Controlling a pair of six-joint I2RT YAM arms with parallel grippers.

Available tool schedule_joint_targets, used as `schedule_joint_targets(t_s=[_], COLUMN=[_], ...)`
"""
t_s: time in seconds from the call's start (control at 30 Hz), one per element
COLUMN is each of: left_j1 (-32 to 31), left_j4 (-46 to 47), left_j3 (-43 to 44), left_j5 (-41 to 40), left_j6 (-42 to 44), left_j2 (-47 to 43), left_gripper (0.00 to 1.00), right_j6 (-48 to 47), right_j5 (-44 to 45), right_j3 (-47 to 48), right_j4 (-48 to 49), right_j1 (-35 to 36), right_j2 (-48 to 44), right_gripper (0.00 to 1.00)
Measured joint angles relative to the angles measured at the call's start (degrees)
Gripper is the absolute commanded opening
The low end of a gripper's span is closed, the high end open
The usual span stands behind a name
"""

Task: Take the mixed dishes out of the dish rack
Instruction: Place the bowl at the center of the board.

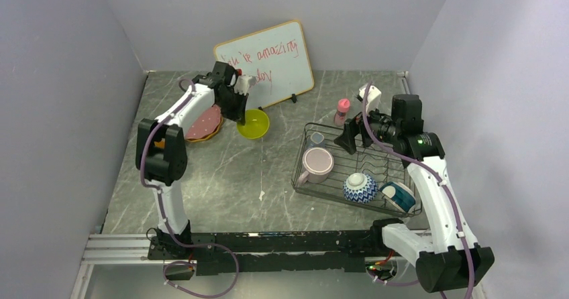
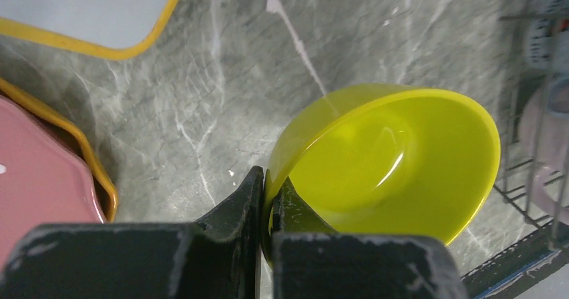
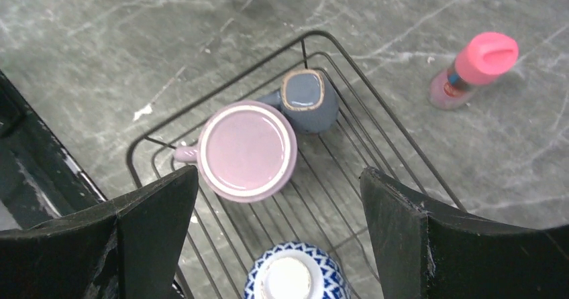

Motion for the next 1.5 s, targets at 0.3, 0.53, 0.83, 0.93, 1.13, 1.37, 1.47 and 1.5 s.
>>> schedule_joint_targets(t_s=[0.3,0.53,0.83,0.93,1.13,1.37,1.47,1.5], left_j1=[0.2,0.3,0.3,0.3,0.3,0.6,0.7,0.8], left_j4=[-3.4,-3.2,-2.4,-2.1,-2.0,-2.1,-2.1,-2.1], left_j3=[2.4,3.0,3.0,2.9,2.7,2.7,2.7,2.7], left_j5=[-1.9,-2.6,-3.8,-3.8,-3.8,-3.8,-3.8,-3.8], left_j6=[0.6,0.4,0.3,0.2,0.1,0.1,0.1,0.1], left_j2=[7.1,10.4,11.3,11.5,12.0,12.9,13.1,13.1], left_gripper=[0.02,0.04,0.11,0.14,0.19,0.31,0.39,0.43], right_j6=[-4.6,-5.9,-9.7,-11.9,-16.8,-21.6,-22.6,-22.8], right_j5=[3.4,3.8,4.2,4.8,7.6,10.8,12.4,13.1], right_j3=[-5.0,-7.6,-8.4,-8.3,-8.3,-8.3,-8.5,-8.8], right_j4=[-2.7,-2.9,-5.3,-7.7,-13.5,-18.6,-19.7,-19.7], right_j1=[0.0,0.0,0.0,0.0,0.0,0.1,0.3,0.5], right_j2=[-3.3,-3.4,-3.6,-3.1,-1.7,-1.7,-1.5,-1.5], right_gripper=[0.94,0.94,0.94,0.94,0.94,0.94,0.94,0.94])
